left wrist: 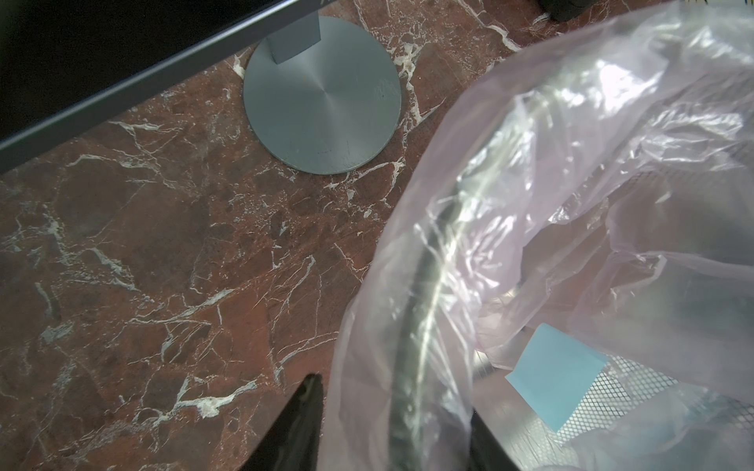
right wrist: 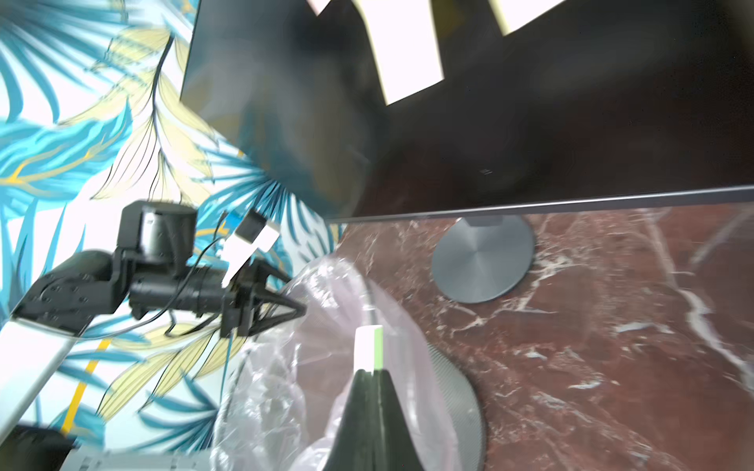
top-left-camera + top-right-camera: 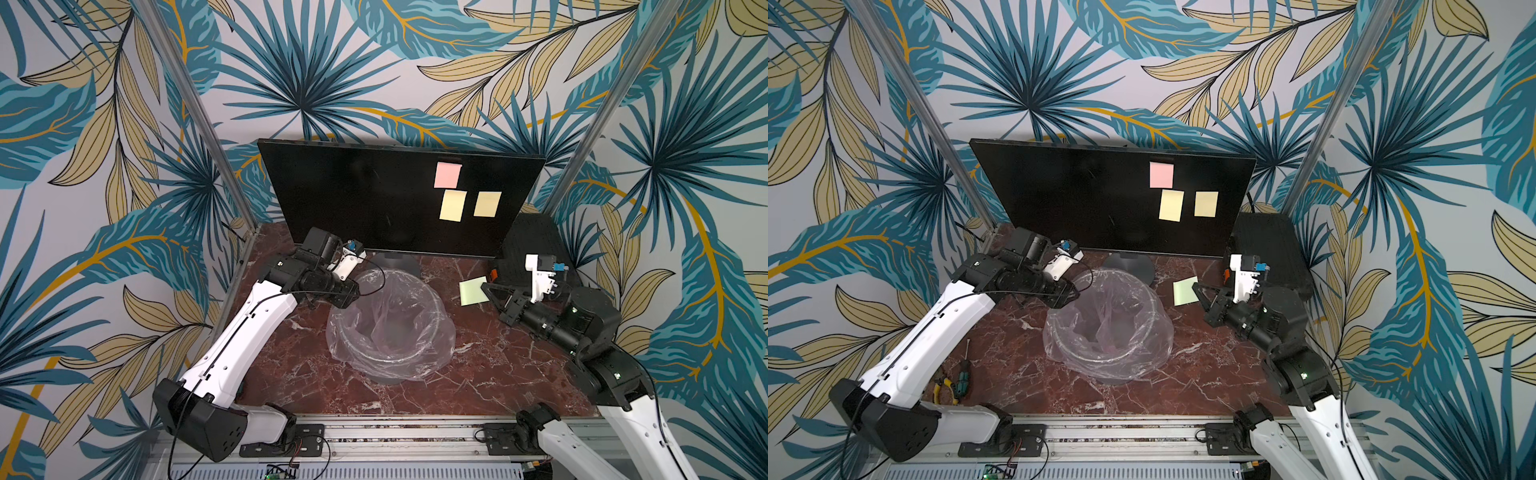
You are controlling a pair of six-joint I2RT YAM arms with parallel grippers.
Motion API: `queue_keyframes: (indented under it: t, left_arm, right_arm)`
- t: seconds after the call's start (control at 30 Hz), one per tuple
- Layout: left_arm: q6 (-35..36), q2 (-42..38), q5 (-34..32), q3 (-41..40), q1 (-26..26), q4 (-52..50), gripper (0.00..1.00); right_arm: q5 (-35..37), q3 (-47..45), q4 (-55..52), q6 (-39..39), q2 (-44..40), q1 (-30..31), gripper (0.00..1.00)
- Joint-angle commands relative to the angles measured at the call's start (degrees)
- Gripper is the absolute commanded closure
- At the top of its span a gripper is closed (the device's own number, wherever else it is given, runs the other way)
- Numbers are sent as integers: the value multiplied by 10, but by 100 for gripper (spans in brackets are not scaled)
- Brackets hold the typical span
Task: Remove the sticky note from the monitor
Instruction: Place the sticky note in the trash bin.
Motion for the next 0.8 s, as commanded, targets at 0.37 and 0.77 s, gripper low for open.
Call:
queue_keyframes:
  t: [0.37,0.77]
  left_arm:
    - [4,-8,-7,19,0,4,53]
    - [4,-7,-7,22,1,2,53]
  right_arm:
    - [186,181,-72,-126,275,287,92]
    - [216,216,-80,-138,300,309,19]
